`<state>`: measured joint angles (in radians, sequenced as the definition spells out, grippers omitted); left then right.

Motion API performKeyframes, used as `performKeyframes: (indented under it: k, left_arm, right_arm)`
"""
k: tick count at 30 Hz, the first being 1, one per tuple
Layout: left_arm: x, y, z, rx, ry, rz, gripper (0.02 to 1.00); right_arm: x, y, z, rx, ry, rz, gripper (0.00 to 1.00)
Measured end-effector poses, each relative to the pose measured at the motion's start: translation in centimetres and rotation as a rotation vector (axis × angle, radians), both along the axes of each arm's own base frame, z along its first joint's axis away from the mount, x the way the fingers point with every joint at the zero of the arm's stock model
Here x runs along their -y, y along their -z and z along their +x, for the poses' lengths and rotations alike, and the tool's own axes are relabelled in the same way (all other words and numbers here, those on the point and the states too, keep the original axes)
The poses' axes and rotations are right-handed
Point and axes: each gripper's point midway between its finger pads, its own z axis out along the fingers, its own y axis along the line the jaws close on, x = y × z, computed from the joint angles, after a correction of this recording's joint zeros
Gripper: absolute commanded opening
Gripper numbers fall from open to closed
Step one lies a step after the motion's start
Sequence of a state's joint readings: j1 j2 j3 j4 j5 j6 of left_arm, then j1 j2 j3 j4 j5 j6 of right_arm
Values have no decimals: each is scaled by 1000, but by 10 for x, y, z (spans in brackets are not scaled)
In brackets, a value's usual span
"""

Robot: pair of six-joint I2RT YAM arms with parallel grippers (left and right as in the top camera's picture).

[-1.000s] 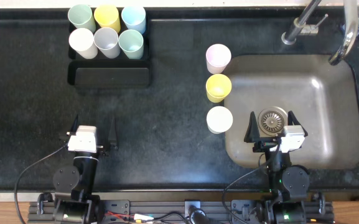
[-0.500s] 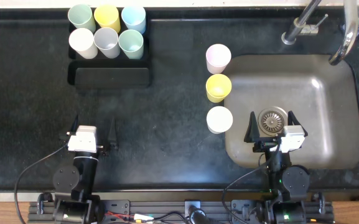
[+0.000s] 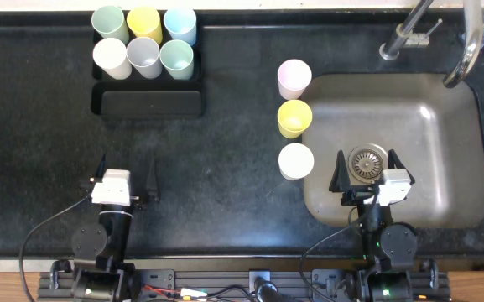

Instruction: Store Cups

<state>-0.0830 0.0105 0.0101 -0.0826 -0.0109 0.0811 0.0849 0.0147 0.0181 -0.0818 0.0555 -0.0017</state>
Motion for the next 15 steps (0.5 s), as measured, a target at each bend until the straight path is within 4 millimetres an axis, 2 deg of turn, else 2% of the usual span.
performKeyframes:
  k: [10, 12, 15]
  left_arm:
    - [1, 2, 0, -10, 7, 0, 998]
    - [5, 8, 2, -63, 30, -4, 998]
    - [15, 14, 9, -232, 77, -27, 998]
  right_arm:
    - [0, 0, 0, 0, 0, 1, 998]
    - [0, 0, 0, 0, 0, 1, 998]
    - [0, 0, 0, 0, 0, 0, 998]
